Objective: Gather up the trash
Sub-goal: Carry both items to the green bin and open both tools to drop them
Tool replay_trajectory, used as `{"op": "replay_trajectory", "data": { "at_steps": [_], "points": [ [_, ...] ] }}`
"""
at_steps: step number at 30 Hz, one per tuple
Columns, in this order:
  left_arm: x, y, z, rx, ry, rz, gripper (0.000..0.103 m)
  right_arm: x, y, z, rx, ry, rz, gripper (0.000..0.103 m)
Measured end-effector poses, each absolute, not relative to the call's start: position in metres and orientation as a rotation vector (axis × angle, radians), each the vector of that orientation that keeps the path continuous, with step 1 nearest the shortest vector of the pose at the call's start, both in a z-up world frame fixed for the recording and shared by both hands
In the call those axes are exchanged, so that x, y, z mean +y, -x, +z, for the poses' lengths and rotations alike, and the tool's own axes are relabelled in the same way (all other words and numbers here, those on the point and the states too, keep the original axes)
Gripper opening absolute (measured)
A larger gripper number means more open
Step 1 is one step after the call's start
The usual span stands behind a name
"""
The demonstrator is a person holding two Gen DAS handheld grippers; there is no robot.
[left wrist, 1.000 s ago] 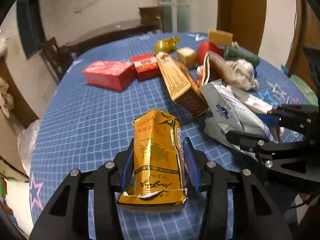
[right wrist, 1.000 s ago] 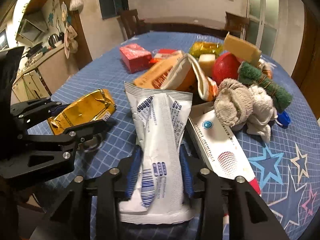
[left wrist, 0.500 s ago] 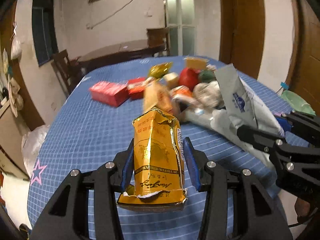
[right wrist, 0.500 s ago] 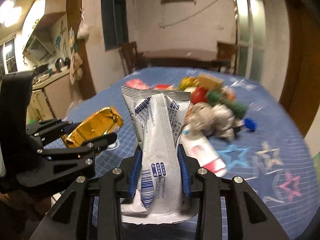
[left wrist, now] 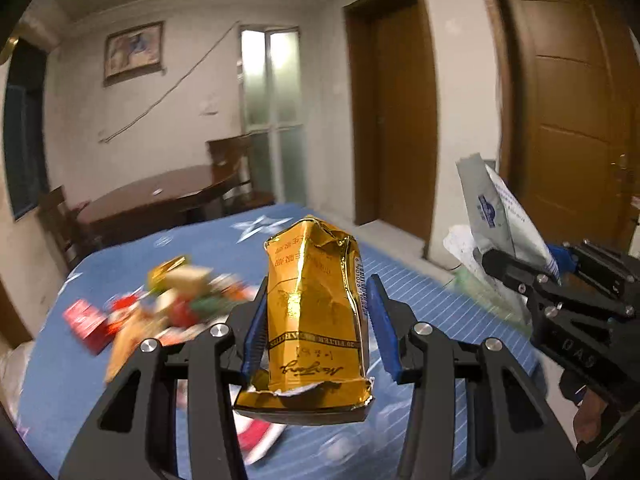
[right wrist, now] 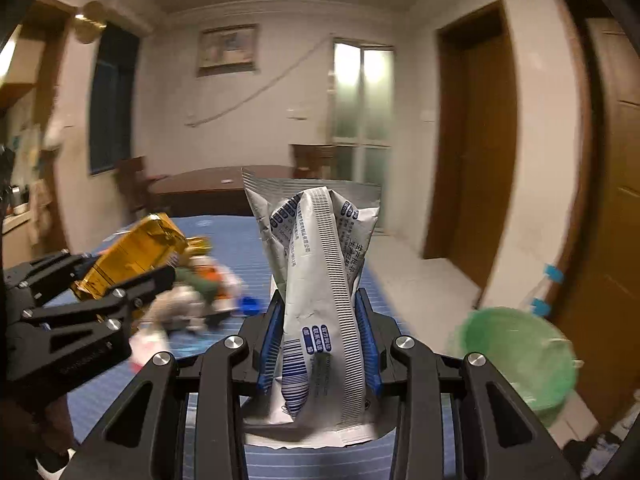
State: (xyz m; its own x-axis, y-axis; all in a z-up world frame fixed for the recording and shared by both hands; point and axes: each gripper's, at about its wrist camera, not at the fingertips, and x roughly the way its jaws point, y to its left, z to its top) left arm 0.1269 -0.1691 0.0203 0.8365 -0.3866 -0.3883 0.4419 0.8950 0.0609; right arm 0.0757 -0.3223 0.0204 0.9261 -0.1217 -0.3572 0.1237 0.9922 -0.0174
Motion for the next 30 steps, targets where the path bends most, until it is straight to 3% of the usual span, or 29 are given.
{"op": "replay_trajectory", "data": {
  "at_steps": [9, 15, 22, 30],
  "points": [
    [-0.289, -0.157, 0.022, 0.407, -0.166, -0.627, 0.045, -0.457, -0.080, 0.024, 0.384, -0.048, -0.328, 0.036],
    [-0.369, -0.188, 0.002, 0.531, -0.213, -0.746, 0.045, -0.556, -0.120, 0.005, 0.540, -0.108, -0.388, 0.036],
    [-0.444, -0.237, -0.038, 0.720, -0.243, -0.812, 0.045, -0.668, -0.170, -0.048, 0.782, -0.238, -0.369, 0.036],
    [-0.485, -0.253, -0.077, 0.862, -0.273, -0.819, 0.046, -0.697, -0.195, -0.116, 0.917, -0.324, -0.357, 0.036]
  ]
}}
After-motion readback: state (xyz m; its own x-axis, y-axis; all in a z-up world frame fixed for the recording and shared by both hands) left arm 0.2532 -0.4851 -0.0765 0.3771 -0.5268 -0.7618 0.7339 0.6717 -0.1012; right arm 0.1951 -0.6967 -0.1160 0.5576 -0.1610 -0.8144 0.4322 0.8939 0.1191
